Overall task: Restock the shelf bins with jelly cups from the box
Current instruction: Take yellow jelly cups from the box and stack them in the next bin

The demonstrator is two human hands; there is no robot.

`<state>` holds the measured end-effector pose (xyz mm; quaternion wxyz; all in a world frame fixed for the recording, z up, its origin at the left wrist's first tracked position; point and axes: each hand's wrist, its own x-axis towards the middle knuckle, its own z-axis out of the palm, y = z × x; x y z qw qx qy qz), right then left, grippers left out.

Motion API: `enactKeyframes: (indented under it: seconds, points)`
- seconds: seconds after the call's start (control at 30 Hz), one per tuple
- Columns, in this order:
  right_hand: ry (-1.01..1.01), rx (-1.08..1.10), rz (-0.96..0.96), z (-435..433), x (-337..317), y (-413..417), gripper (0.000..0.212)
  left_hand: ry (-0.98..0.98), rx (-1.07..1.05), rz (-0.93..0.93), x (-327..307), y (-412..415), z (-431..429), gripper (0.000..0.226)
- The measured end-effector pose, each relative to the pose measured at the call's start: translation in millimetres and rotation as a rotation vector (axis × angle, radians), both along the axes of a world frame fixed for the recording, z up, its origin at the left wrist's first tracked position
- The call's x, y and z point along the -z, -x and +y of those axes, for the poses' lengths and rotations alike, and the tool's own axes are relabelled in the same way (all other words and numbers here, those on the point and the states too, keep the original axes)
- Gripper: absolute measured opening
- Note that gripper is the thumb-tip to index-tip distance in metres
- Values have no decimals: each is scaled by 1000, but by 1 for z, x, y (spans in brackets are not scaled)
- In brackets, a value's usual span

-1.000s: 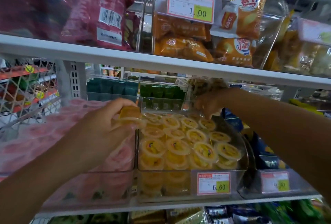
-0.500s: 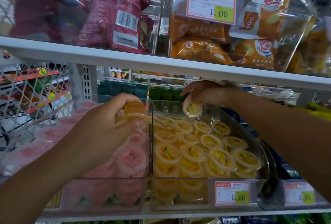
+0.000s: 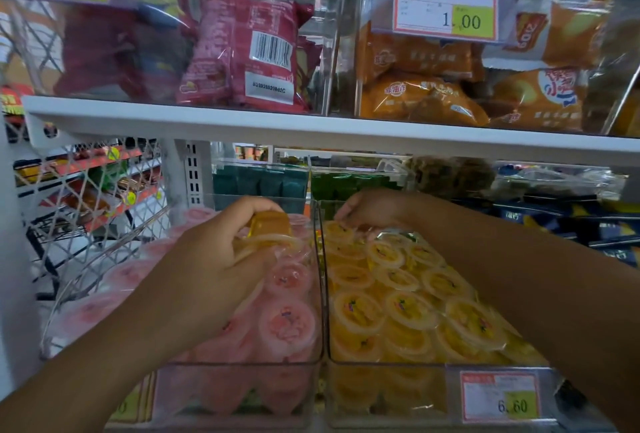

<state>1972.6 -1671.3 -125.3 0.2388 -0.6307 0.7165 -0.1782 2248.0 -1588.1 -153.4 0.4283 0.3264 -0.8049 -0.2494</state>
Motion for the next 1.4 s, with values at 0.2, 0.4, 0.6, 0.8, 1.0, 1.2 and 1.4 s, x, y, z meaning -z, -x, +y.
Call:
enactKeyframes:
  seconds: [0.2, 0.4, 0.6, 0.8, 1.0, 1.2, 1.4]
  points:
    - [22, -61, 148, 18, -2, -1, 43, -10, 26, -44, -5, 11, 5, 28]
    - [14, -357, -509, 70, -35, -13, 43, -16, -16, -88, -16, 36, -12, 14]
    - [216, -340, -608, 93, -29, -23, 29, 38, -42, -225, -23, 63, -21, 26]
    - [289, 21, 76, 61, -31, 20, 11, -57, -47, -178, -18, 51, -26, 46]
    - [43, 148, 18, 26, -6, 29, 27, -177, -9, -99, -16, 40, -24, 38]
    - [4, 160, -27, 22, 2, 28, 23, -174, -17, -38, -12, 30, -37, 50]
    - [115, 7, 146, 47, -21, 26, 35, -141, 32, 56, -10, 43, -43, 46]
